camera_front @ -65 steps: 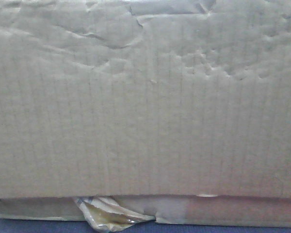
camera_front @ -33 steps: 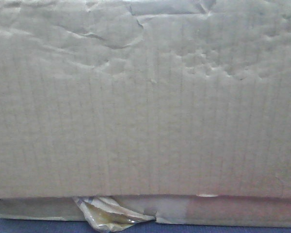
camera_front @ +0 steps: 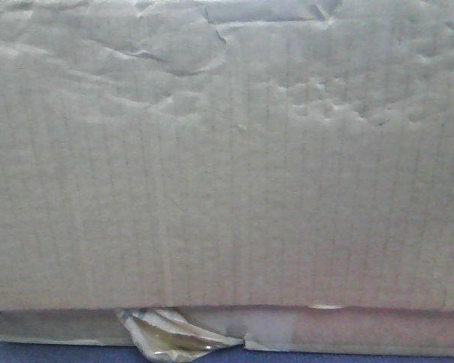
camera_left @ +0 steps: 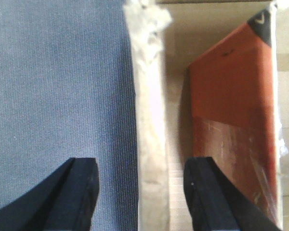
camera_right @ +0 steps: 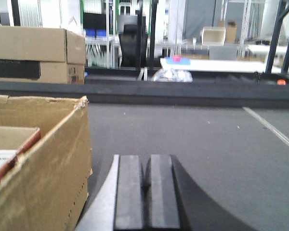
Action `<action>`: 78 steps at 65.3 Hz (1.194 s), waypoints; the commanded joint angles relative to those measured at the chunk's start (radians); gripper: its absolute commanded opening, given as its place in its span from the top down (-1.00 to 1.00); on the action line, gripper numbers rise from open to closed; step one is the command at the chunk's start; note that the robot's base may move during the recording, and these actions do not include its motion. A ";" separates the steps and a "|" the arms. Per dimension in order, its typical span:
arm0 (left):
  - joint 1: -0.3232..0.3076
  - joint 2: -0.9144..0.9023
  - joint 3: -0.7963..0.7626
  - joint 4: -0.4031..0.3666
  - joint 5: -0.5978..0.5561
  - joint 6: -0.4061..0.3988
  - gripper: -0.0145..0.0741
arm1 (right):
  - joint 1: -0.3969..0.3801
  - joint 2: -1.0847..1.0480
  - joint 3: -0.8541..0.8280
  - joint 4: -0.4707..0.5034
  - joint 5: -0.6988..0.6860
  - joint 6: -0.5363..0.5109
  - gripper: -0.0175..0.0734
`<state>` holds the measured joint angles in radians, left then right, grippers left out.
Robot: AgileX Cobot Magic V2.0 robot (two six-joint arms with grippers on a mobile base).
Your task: Stack two boxes on right shelf middle
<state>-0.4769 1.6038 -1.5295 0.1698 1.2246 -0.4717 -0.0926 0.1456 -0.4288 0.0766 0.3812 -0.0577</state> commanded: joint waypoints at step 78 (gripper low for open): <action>0.006 -0.010 0.002 -0.004 -0.004 0.007 -0.02 | 0.296 1.170 -1.052 -0.184 0.840 0.381 0.92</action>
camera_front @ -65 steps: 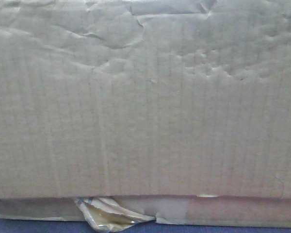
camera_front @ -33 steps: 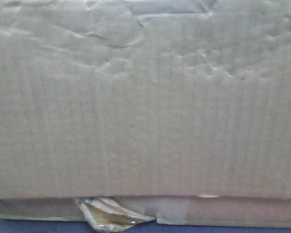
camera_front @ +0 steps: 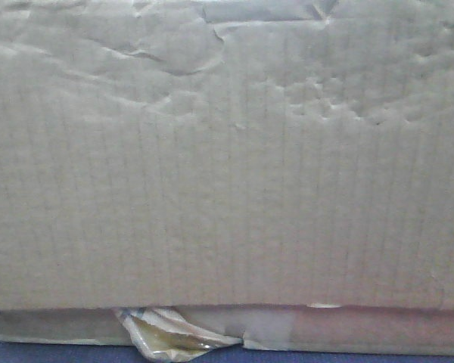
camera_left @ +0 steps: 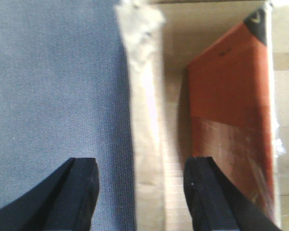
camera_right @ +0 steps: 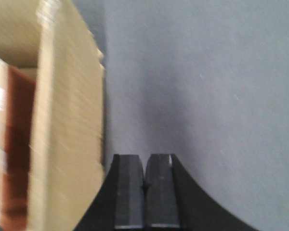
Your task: Stack two boxes on right shelf middle
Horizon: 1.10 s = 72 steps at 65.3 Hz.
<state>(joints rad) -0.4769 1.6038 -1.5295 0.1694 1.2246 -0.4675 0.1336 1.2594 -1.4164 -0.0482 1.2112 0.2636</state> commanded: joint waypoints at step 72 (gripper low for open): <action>0.006 -0.010 0.002 -0.003 -0.004 0.023 -0.02 | 0.186 0.166 0.065 -0.018 0.010 0.132 0.08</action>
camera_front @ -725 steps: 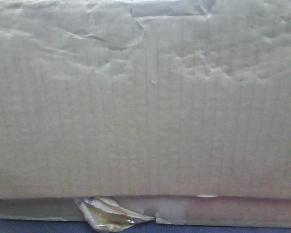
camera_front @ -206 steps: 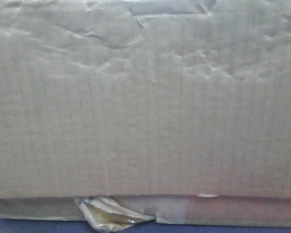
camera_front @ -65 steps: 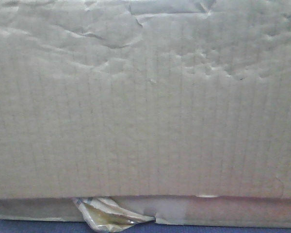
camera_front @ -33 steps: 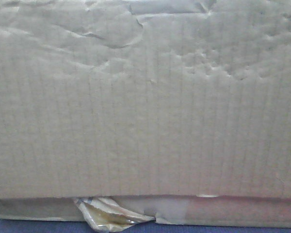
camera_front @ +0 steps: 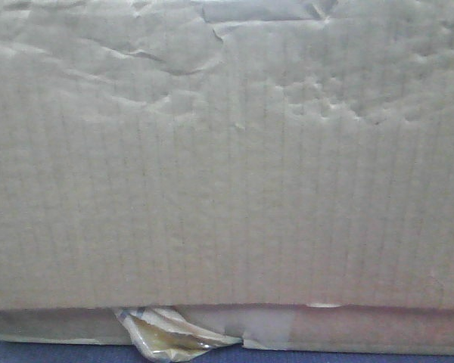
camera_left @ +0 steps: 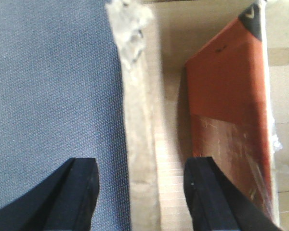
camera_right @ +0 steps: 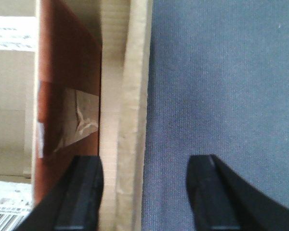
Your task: Stack two boxes on right shelf middle
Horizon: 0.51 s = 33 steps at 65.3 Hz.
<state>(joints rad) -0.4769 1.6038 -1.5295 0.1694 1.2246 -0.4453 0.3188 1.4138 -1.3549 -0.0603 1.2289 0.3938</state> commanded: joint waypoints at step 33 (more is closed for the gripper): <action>0.006 -0.010 0.002 -0.003 -0.004 0.001 -0.02 | 0.003 0.048 -0.005 0.005 -0.008 0.024 0.14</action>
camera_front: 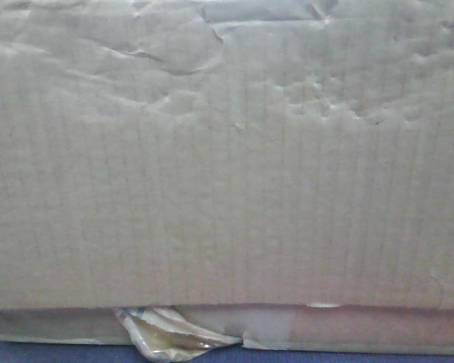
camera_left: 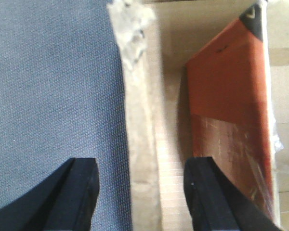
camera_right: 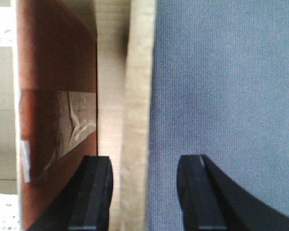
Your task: Stack two boxes on right shelf middle
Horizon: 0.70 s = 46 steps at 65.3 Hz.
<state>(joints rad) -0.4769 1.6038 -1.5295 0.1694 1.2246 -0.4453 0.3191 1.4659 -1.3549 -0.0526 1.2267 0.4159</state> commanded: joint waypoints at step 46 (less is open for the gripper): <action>0.006 -0.010 0.002 -0.003 -0.004 0.001 -0.02 | 0.003 0.011 -0.036 -0.002 -0.006 -0.041 0.14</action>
<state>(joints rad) -0.4769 1.6038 -1.5295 0.1694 1.2246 -0.4453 0.3191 1.4786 -1.3866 -0.0526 1.2266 0.3899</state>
